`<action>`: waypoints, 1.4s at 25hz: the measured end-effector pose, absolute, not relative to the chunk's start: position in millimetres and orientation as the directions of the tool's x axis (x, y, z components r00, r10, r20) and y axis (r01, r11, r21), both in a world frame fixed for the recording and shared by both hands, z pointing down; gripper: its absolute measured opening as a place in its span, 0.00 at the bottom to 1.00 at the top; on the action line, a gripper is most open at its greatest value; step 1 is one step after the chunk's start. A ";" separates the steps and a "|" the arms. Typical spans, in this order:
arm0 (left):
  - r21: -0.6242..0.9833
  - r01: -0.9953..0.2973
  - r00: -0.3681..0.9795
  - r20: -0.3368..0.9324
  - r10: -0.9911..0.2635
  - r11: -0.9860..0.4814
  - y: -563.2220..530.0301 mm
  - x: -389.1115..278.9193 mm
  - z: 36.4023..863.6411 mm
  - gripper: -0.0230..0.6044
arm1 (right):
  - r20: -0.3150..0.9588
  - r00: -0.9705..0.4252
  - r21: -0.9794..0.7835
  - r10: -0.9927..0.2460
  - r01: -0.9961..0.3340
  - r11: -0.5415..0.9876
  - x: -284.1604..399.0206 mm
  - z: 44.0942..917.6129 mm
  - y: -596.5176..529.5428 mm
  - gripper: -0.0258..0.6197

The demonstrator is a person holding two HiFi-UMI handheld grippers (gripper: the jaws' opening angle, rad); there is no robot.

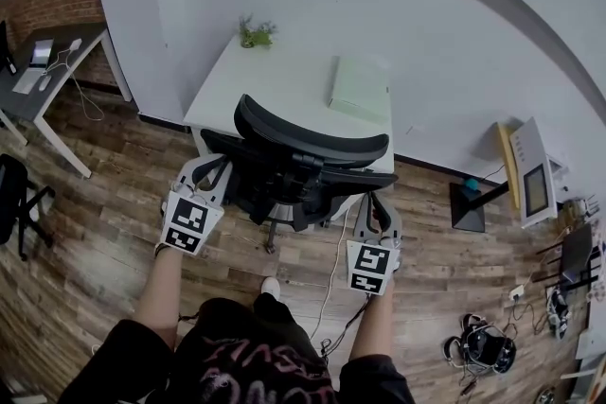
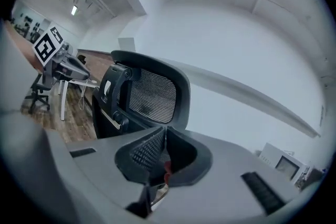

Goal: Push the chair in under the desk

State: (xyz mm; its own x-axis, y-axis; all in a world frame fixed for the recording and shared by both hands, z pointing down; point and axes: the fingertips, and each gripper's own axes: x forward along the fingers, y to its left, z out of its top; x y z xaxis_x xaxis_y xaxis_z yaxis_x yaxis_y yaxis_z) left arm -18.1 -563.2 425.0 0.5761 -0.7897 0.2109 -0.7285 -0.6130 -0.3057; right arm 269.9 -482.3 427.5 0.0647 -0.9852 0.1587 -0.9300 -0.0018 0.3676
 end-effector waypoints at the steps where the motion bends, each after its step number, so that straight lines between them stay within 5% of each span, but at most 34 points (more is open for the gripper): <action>1: -0.298 -0.732 0.578 0.206 -0.790 -0.613 -560.5 -18.3 424.2 0.09 | 0.153 0.064 0.358 -0.986 -0.934 -0.005 269.1 426.2 -479.5 0.09; 35: -0.186 -0.771 0.601 0.104 -0.792 -0.609 -515.5 -28.6 387.0 0.06 | 0.107 0.076 0.230 -0.991 -0.972 -0.050 253.5 402.8 -434.4 0.08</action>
